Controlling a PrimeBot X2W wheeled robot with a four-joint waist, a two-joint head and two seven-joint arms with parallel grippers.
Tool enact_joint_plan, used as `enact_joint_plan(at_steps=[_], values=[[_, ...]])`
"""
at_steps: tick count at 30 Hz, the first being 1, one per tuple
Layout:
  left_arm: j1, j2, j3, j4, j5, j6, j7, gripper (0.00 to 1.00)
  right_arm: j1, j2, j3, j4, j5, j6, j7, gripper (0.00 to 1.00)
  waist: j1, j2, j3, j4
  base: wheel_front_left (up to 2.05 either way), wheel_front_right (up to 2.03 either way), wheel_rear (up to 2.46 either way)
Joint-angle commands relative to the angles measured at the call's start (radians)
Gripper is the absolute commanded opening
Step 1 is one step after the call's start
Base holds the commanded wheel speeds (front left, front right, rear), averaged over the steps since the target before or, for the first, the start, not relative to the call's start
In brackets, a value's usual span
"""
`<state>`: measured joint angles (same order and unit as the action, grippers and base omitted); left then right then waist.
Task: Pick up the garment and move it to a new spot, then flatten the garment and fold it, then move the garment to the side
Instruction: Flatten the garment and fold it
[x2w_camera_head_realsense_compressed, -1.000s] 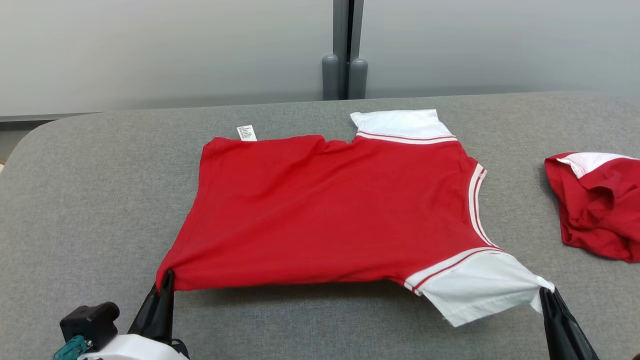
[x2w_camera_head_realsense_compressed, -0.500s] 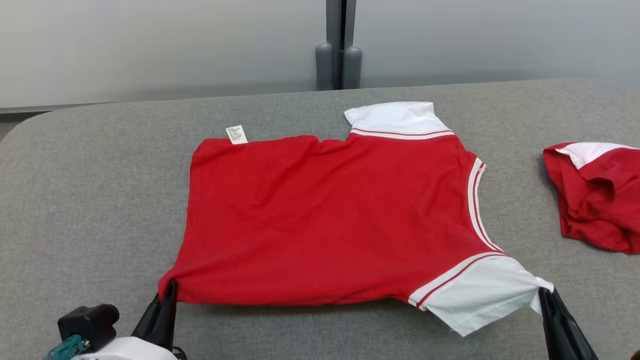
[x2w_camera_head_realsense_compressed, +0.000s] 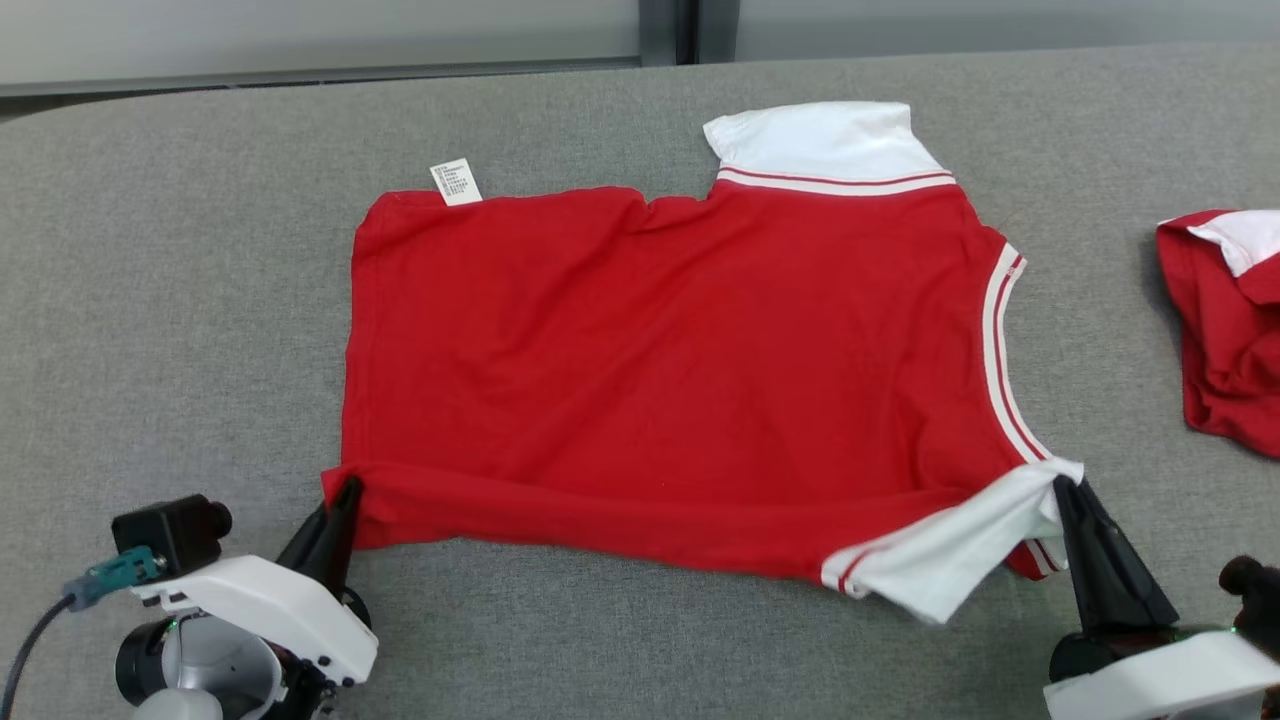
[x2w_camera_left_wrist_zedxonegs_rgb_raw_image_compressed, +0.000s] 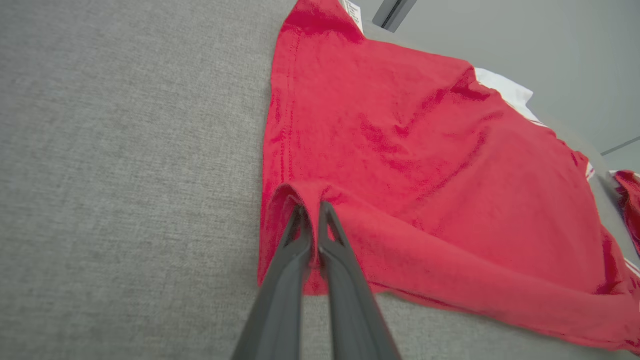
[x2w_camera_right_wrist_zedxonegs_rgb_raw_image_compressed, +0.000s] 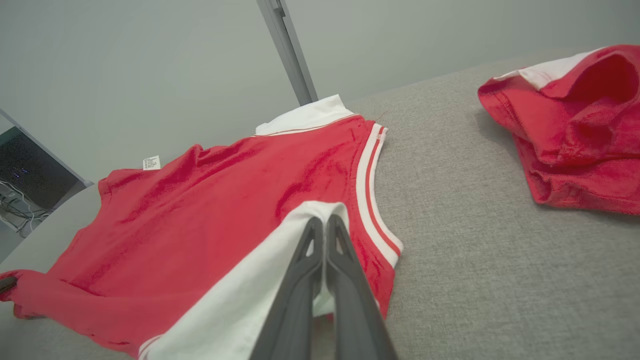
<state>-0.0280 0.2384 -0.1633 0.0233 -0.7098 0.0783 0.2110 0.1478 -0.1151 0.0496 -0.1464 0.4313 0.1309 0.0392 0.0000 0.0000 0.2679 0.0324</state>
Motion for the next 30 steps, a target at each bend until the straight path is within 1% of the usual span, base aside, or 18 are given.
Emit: enact_joint_plan(at_steps=[1, 8, 10, 12, 13, 14, 15, 16, 17, 18, 21, 24, 25, 26, 27, 30], values=[[-0.04, 0.006, 0.016, 0.017, -0.022, -0.014, 0.005, 0.0, -0.048, -0.02, -0.003, 0.025, 0.009, 0.0, -0.008, 0.0, 0.0, 0.0, 0.033, 0.008, 0.0, 0.0, 0.0], [-0.116, 0.016, 0.025, 0.072, -0.048, -0.033, 0.028, 0.0, -0.181, -0.053, 0.008, 0.118, 0.043, 0.0, -0.003, 0.0, 0.0, 0.0, 0.056, 0.013, 0.0, 0.0, 0.0], [-0.138, 0.005, 0.027, 0.087, -0.069, -0.045, 0.032, 0.0, -0.22, -0.059, 0.015, 0.152, 0.051, 0.0, -0.002, 0.0, 0.0, 0.0, 0.063, 0.015, 0.0, 0.0, 0.0], [-0.155, 0.003, 0.025, 0.105, -0.077, -0.052, 0.039, 0.0, -0.256, -0.05, 0.018, 0.187, 0.083, 0.0, 0.001, 0.0, 0.0, 0.0, 0.073, 0.016, 0.0, 0.0, 0.0], [-0.164, -0.009, 0.025, 0.111, -0.092, -0.058, 0.04, 0.0, -0.271, -0.055, 0.023, 0.202, 0.088, 0.0, 0.002, 0.0, 0.0, 0.0, 0.077, 0.017, 0.0, 0.0, 0.0], [-0.175, -0.013, 0.028, 0.12, -0.101, -0.065, 0.042, 0.56, -0.287, -0.058, 0.026, 0.214, 0.094, 0.0, -0.005, 0.0, 0.0, 0.0, 0.083, 0.018, 0.0, 0.0, 0.0], [-0.184, -0.012, 0.031, 0.128, -0.106, -0.07, 0.037, 1.0, -0.301, -0.051, 0.026, 0.226, 0.11, 0.0, -0.013, 0.24, 0.0, 0.0, 0.088, 0.018, 0.0, 0.0, 0.0], [-0.192, -0.016, 0.034, 0.134, -0.112, -0.077, 0.027, 1.0, -0.313, -0.051, 0.029, 0.231, 0.111, 0.0, -0.028, 0.53, 0.0, 0.0, 0.092, 0.018, 0.0, 0.0, 0.0], [-0.201, -0.022, 0.041, 0.136, -0.111, -0.078, 0.006, 1.0, -0.324, -0.055, 0.027, 0.234, 0.111, 0.0, -0.046, 0.92, 0.0, 0.0, 0.097, 0.018, 0.0, 0.0, 0.0], [-0.208, -0.022, 0.045, 0.139, -0.102, -0.081, -0.015, 1.0, -0.333, -0.052, 0.027, 0.234, 0.118, 0.0, -0.065, 1.0, 0.0, 0.0, 0.103, 0.018, 0.0, 0.0, 0.0], [-0.223, -0.034, 0.062, 0.136, -0.062, -0.088, -0.125, 1.0, -0.351, -0.062, 0.033, 0.217, 0.1, 0.0, -0.133, 1.0, 0.0, 0.0, 0.115, 0.016, 0.0, 0.0, 0.0], [-0.222, -0.036, 0.055, 0.13, 0.012, -0.08, -0.239, 1.0, -0.354, -0.076, 0.029, 0.197, 0.049, 0.0, -0.215, 1.0, 0.0, 0.0, 0.118, 0.014, 0.0, 0.0, 0.0], [-0.217, -0.034, 0.045, 0.121, 0.073, -0.069, -0.32, 1.0, -0.349, -0.09, 0.012, 0.177, -0.024, 0.0, -0.254, 1.0, 0.0, 0.0, 0.116, 0.015, 0.0, 0.0, 0.0], [-0.211, -0.037, 0.042, 0.119, 0.099, -0.061, -0.36, 1.0, -0.344, -0.084, 0.006, 0.165, -0.054, 0.0, -0.267, 1.0, 0.0, 0.0, 0.113, 0.015, 0.0, 0.0, 0.0], [-0.204, -0.038, 0.036, 0.117, 0.127, -0.053, -0.392, 1.0, -0.337, -0.093, -0.002, 0.152, -0.108, 0.0, -0.275, 1.0, 0.0, 0.0, 0.108, 0.015, 0.0, 0.0, 0.0], [-0.183, -0.041, 0.027, 0.101, 0.204, -0.029, -0.452, 1.0, -0.305, -0.084, -0.023, 0.102, -0.203, 0.0, -0.289, 1.0, 0.0, 0.0, 0.086, 0.018, 0.0, 0.0, 0.0]])
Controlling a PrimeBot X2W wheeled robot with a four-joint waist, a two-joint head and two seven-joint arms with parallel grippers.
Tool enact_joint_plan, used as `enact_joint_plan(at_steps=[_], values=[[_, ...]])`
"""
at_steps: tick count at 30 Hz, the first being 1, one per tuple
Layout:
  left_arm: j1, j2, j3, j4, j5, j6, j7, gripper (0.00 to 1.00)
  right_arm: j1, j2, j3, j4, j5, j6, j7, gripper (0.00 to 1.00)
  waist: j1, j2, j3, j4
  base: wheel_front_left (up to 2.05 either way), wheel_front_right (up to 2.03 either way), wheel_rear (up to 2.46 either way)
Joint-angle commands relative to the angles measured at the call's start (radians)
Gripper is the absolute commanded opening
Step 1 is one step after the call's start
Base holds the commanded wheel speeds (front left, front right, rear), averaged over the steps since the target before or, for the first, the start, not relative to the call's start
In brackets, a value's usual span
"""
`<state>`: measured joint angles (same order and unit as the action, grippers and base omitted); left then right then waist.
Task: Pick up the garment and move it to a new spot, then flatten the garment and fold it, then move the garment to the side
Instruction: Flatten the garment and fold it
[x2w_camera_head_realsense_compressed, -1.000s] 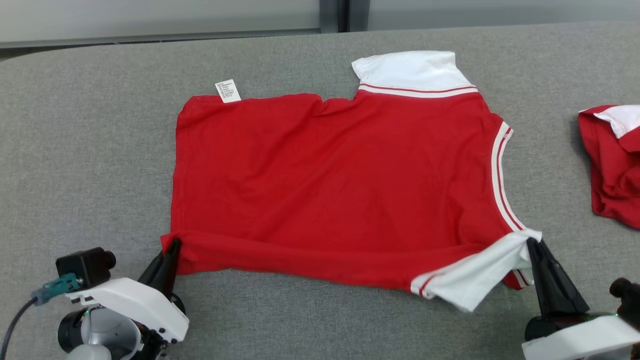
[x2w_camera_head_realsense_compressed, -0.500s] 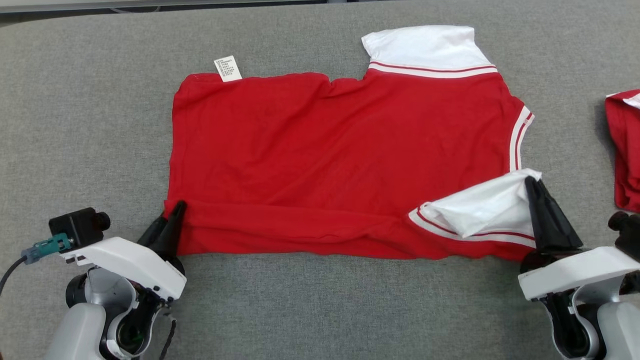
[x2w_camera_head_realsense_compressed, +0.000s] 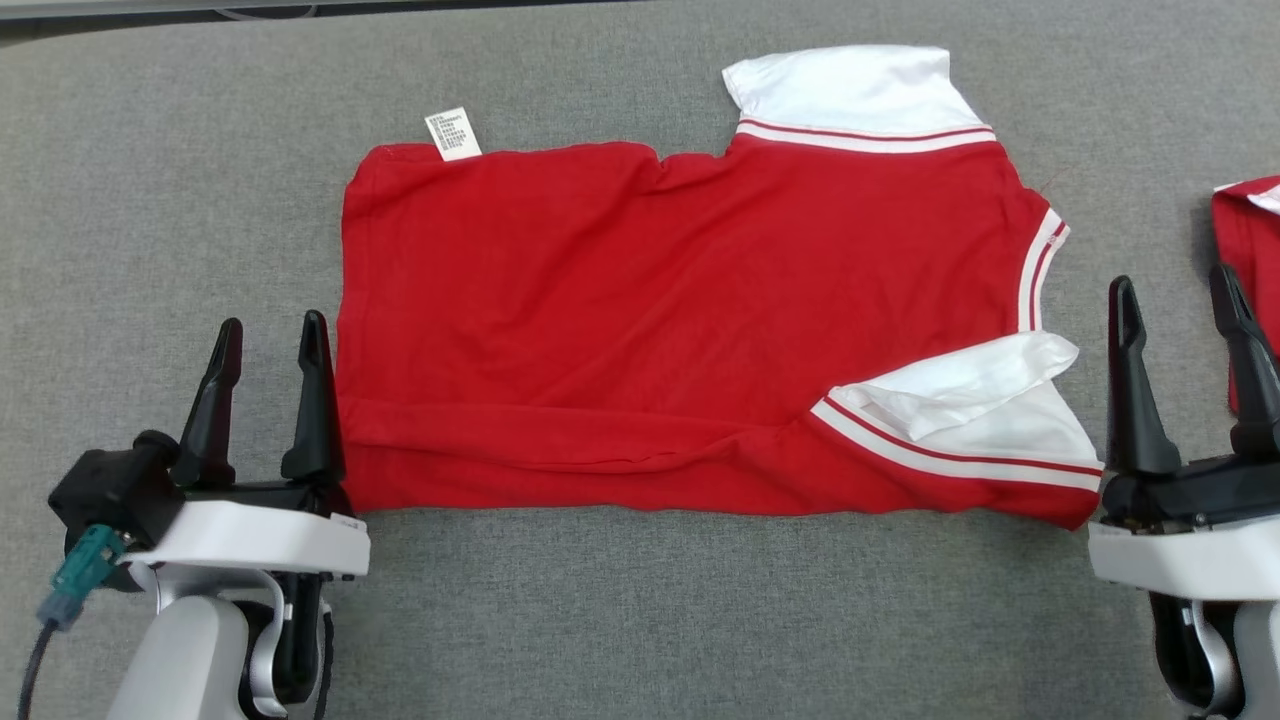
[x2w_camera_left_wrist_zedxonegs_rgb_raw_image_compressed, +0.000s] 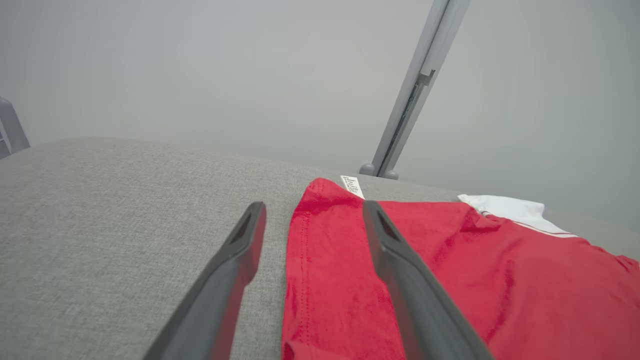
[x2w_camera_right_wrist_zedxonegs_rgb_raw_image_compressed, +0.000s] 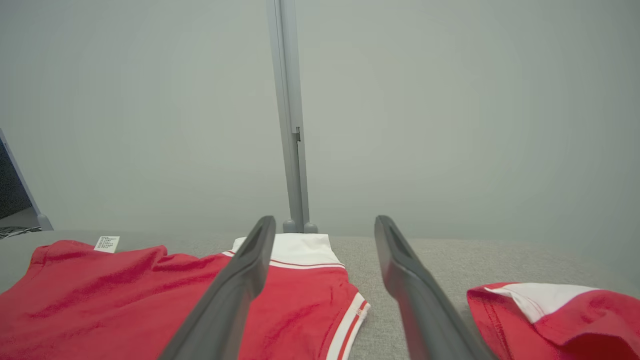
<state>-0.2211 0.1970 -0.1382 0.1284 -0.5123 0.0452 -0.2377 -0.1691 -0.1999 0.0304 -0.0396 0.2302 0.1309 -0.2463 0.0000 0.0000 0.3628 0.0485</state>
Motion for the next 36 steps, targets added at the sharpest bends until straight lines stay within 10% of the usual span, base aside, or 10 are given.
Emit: enact_joint_plan(at_steps=[1, 36], values=[[0.022, 0.001, -0.001, -0.01, 0.033, 0.012, -0.012, 1.0, 0.028, 0.009, -0.007, -0.016, -0.021, 0.0, -0.007, 1.0, 0.0, 0.0, -0.018, 0.002, 0.0, 0.0, 0.0], [0.293, -0.027, -0.019, -0.08, 0.151, 0.046, -0.011, 1.0, 0.334, 0.093, -0.029, -0.089, -0.076, 0.0, 0.037, 1.0, 0.0, 0.0, -0.24, -0.01, 0.0, 0.0, 0.0]])
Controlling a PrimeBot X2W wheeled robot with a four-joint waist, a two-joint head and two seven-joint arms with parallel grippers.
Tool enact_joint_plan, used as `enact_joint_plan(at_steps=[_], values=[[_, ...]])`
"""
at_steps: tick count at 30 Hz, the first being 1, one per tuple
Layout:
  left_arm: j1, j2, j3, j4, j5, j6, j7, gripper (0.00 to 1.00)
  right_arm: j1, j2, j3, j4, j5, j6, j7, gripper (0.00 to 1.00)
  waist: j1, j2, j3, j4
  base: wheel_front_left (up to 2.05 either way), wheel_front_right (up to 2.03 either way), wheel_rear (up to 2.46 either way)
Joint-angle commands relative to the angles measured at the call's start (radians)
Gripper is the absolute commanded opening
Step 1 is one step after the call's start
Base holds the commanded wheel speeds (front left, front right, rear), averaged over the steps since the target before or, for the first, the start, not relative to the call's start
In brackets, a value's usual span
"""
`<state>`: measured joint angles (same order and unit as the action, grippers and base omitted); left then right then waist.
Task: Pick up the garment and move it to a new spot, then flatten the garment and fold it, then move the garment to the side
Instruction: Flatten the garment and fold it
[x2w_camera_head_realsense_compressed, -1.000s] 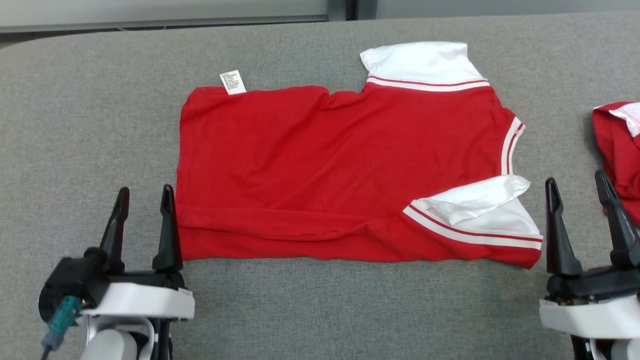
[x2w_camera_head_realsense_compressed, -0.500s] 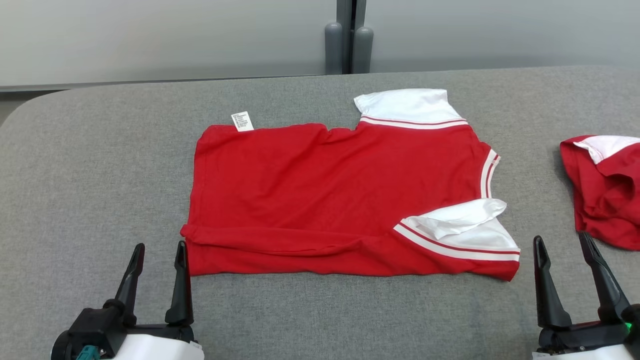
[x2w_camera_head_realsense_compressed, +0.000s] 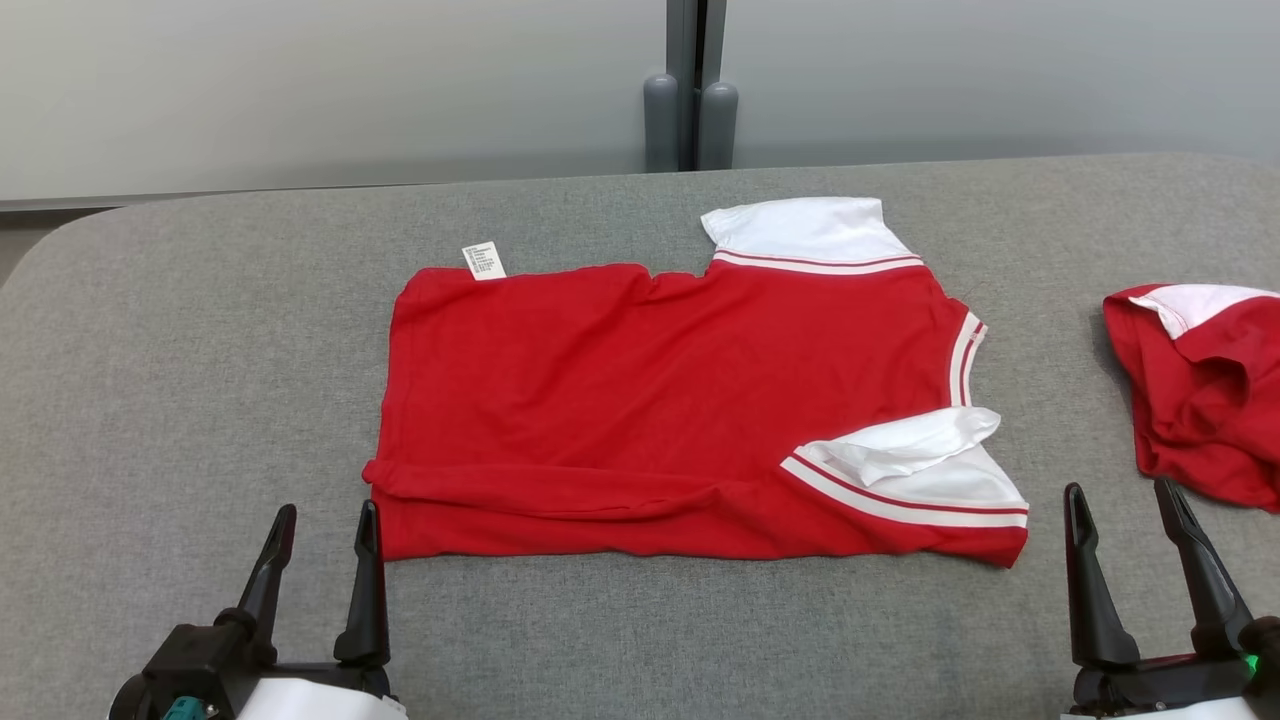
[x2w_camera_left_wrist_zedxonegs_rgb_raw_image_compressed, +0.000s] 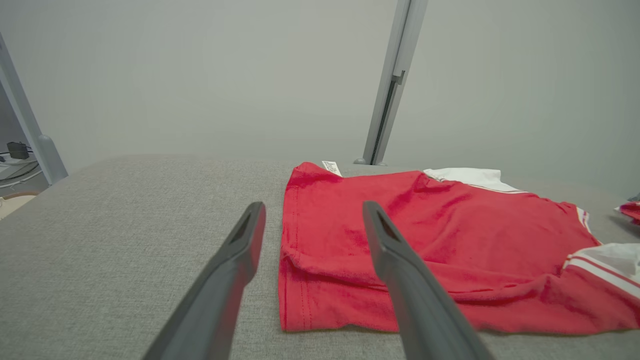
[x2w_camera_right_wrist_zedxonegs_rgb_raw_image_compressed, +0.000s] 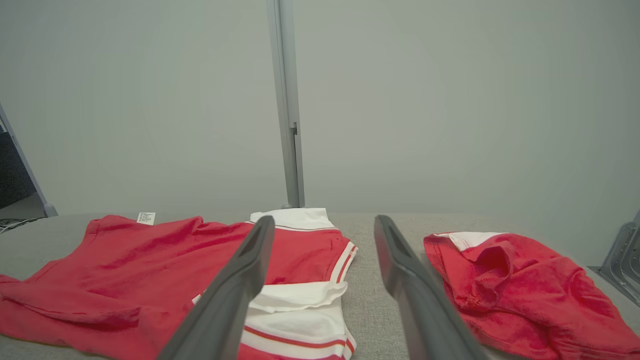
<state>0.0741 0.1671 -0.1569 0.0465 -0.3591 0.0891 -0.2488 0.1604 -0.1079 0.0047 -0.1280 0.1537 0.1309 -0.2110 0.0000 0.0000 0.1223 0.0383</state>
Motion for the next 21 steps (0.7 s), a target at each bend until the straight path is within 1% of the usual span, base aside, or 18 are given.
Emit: enact_joint_plan(at_steps=[1, 8, 12, 16, 21], values=[[-0.003, 0.004, 0.0, 0.002, -0.002, 0.003, 0.0, 1.0, 0.005, 0.002, -0.002, 0.0, 0.001, 0.0, 0.002, 1.0, 0.0, 0.0, 0.001, 0.001, 0.0, 0.0, 0.0], [-0.016, 0.006, -0.007, 0.01, -0.007, 0.005, 0.006, 1.0, -0.001, 0.002, -0.001, 0.003, 0.002, 0.0, 0.0, 1.0, 0.0, 0.0, 0.009, 0.001, 0.0, 0.0, 0.0], [-0.037, 0.001, -0.017, 0.038, -0.023, -0.013, 0.025, 1.0, -0.016, 0.001, -0.005, 0.028, 0.011, 0.0, 0.009, 1.0, 0.0, 0.0, 0.033, 0.002, 0.0, 0.0, 0.0], [-0.076, -0.006, -0.024, 0.12, -0.053, -0.039, 0.044, 1.0, -0.046, -0.005, 0.012, 0.11, 0.023, 0.0, 0.01, 1.0, 0.0, 0.0, 0.074, 0.003, 0.0, 0.0, 0.0], [-0.136, -0.023, -0.022, 0.258, -0.1, -0.076, 0.045, 1.0, -0.103, -0.004, 0.016, 0.26, 0.052, 0.0, -0.005, 1.0, 0.0, 0.0, 0.114, 0.01, 0.0, 0.0, 0.0]])
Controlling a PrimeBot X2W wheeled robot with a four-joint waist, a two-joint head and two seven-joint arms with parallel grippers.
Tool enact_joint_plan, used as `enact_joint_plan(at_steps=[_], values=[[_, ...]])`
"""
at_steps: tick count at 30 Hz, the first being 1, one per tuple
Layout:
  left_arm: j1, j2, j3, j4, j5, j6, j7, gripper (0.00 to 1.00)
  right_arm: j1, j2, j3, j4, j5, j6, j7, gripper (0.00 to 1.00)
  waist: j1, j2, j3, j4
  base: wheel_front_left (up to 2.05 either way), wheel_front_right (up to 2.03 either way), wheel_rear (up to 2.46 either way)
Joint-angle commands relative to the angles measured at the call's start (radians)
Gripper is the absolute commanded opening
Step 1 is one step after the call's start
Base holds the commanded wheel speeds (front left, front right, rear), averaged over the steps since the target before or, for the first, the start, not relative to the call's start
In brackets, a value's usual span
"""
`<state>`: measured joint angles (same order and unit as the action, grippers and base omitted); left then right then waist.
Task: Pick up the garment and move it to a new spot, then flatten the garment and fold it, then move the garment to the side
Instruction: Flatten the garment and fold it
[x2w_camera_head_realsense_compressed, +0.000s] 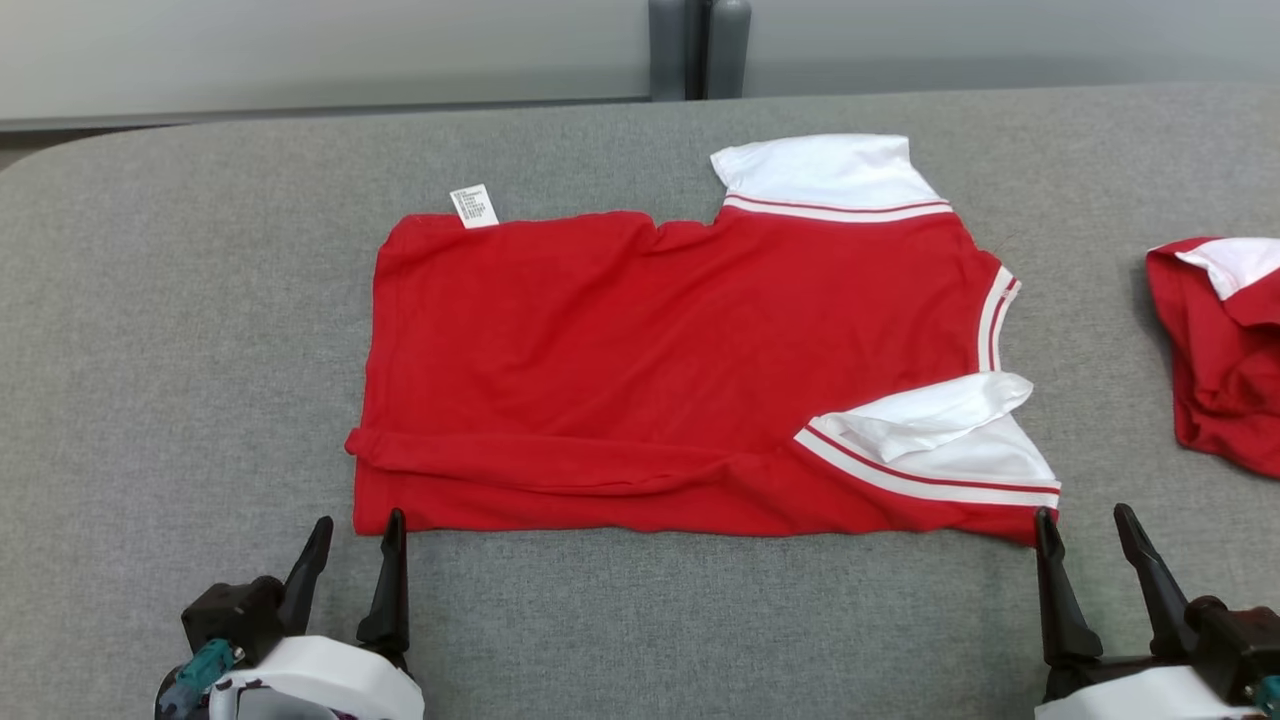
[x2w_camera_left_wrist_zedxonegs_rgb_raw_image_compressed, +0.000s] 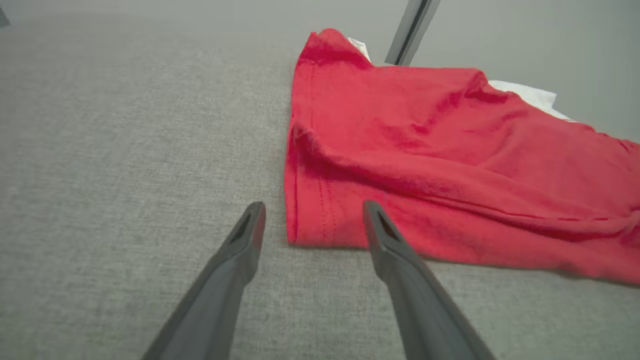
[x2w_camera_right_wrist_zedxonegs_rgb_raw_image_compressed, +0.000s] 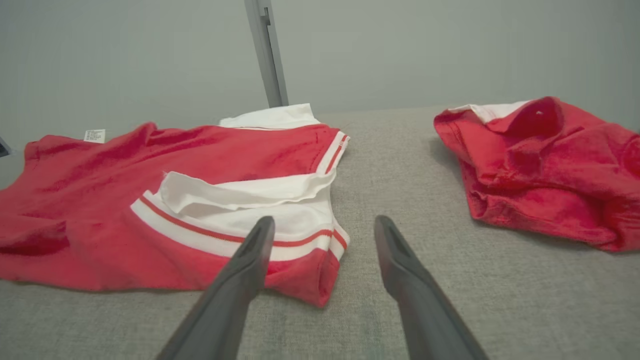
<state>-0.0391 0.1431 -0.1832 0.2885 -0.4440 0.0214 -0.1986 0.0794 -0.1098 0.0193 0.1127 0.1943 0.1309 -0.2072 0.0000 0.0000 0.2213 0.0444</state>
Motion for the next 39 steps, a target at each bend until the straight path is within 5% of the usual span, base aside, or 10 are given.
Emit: enact_joint_plan(at_steps=[1, 11, 12, 13, 14, 15, 29, 39], values=[[-0.037, -0.004, 0.008, 0.04, -0.022, -0.015, -0.008, 1.0, -0.034, -0.002, 0.002, 0.05, 0.015, 0.0, -0.012, 1.0, 0.0, -0.0001, 0.022, 0.005, 0.0, 0.0, 0.0], [-0.122, -0.017, 0.004, 0.21, -0.07, -0.076, -0.013, 1.0, -0.14, 0.0, 0.045, 0.232, 0.081, 0.0, -0.028, 1.0, 0.0, -0.0001, 0.054, 0.013, 0.0, 0.0, 0.0], [-0.13, -0.019, 0.002, 0.222, -0.075, -0.083, -0.013, 0.69, -0.15, -0.002, 0.048, 0.242, 0.087, 0.0, -0.03, 0.99, 0.0, -0.0001, 0.057, 0.015, 0.0, 0.0, 0.0], [-0.136, -0.021, 0.0, 0.233, -0.08, -0.088, -0.014, 0.38, -0.157, -0.004, 0.056, 0.253, 0.098, 0.0, -0.031, 0.48, 0.0, -0.0001, 0.059, 0.016, 0.0, 0.0, 0.0], [-0.143, -0.02, -0.004, 0.242, -0.079, -0.093, -0.015, 0.0, -0.164, -0.01, 0.065, 0.258, 0.1, 0.0, -0.032, 0.15, 0.0, -0.0001, 0.061, 0.017, 0.0, 0.0, 0.0], [-0.147, -0.021, -0.007, 0.249, -0.08, -0.096, -0.017, 0.0, -0.17, -0.014, 0.069, 0.264, 0.105, 0.0, -0.034, 0.0, 0.0, -0.0001, 0.062, 0.018, 0.0, 0.0, 0.0], [-0.143, -0.001, -0.005, 0.221, -0.067, -0.111, -0.055, 0.0, -0.157, -0.042, 0.094, 0.26, 0.169, 0.0, -0.051, 0.0, 0.0, -0.0001, 0.038, 0.029, 0.0, 0.0, 0.0], [0.021, 0.036, -0.007, 0.102, -0.1, -0.081, 0.042, 0.0, 0.056, -0.045, 0.052, 0.141, 0.194, -0.001, 0.006, 0.0, 0.0, -0.0001, -0.036, 0.039, 0.0, 0.0, 0.0]])
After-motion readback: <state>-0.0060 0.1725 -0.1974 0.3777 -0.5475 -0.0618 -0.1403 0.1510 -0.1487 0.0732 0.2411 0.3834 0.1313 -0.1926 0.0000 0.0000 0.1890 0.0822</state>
